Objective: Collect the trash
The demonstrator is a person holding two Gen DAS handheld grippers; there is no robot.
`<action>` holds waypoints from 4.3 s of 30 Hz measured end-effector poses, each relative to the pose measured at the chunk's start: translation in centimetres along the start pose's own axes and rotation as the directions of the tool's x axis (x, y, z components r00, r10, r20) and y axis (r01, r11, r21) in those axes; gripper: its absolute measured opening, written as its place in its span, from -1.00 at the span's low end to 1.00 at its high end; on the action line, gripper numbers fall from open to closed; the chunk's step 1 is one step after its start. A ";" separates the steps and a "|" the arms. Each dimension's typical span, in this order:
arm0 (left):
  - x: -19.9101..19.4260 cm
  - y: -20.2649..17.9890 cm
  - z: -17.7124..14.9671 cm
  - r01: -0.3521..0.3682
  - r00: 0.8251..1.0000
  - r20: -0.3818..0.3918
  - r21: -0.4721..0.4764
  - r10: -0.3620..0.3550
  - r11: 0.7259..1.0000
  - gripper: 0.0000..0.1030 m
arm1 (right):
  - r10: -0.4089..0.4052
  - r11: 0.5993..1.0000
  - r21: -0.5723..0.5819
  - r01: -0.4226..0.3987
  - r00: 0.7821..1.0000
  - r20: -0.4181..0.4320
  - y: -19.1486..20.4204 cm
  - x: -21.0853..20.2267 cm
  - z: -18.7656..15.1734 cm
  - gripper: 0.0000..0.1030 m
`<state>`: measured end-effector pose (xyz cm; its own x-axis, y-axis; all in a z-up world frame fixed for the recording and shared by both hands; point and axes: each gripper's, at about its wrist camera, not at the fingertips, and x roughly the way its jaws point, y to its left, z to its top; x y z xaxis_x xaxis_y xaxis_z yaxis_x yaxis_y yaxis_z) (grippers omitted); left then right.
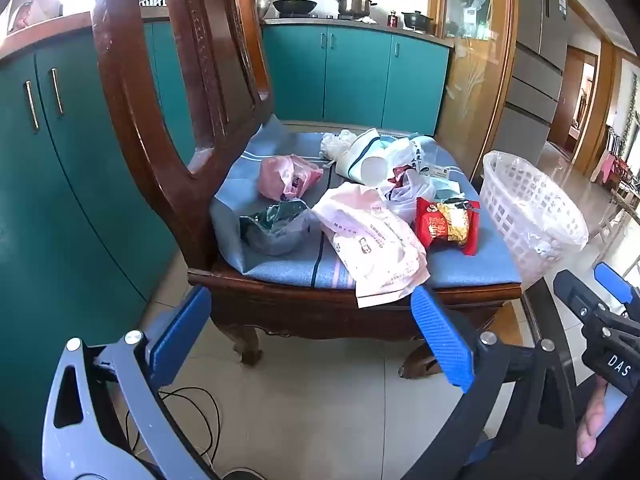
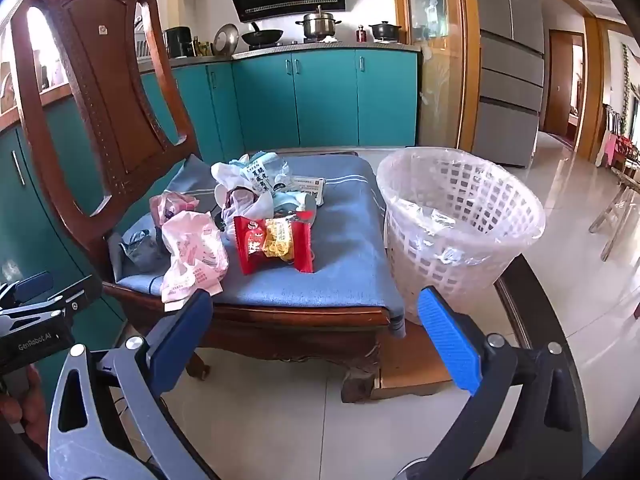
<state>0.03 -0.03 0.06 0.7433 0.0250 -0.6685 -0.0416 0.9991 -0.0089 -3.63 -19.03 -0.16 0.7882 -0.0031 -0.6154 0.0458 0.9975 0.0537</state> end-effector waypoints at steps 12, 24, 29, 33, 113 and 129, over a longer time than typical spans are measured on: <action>1.9 0.3 0.3 -0.003 1.000 0.005 0.004 0.003 1.000 0.94 | -0.036 0.998 -0.043 0.035 0.999 -0.009 0.7 0.2 0.0 0.95; 0.5 -0.1 -0.4 -0.009 1.000 0.018 0.012 0.009 1.000 0.94 | -0.038 0.999 -0.034 0.037 0.999 -0.015 0.2 0.2 -0.2 0.95; 0.1 -0.5 -0.4 -0.013 1.000 0.020 0.016 0.013 1.000 0.94 | -0.038 0.999 -0.034 0.037 0.999 -0.015 0.2 0.2 -0.2 0.95; -0.1 -0.6 -0.6 -0.015 1.000 0.021 0.018 0.015 1.000 0.94 | -0.037 0.999 -0.033 0.036 0.999 -0.017 0.2 0.2 -0.2 0.95; 1.5 0.0 -1.1 0.030 0.997 -0.069 -0.013 -0.031 0.999 0.94 | -0.001 1.000 -0.019 0.000 0.999 -0.038 0.3 0.4 -0.4 0.95; 4.9 1.1 3.3 -0.024 0.997 -0.072 0.092 0.030 0.995 0.94 | 0.186 0.980 -0.034 -0.196 0.965 -0.186 0.2 5.7 5.0 0.95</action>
<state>5.82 1.33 -0.81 0.6915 0.0526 -0.7205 0.0024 0.9972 0.0751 3.98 -19.22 0.30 0.6549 0.1959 -0.7299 -0.1300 0.9806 0.1465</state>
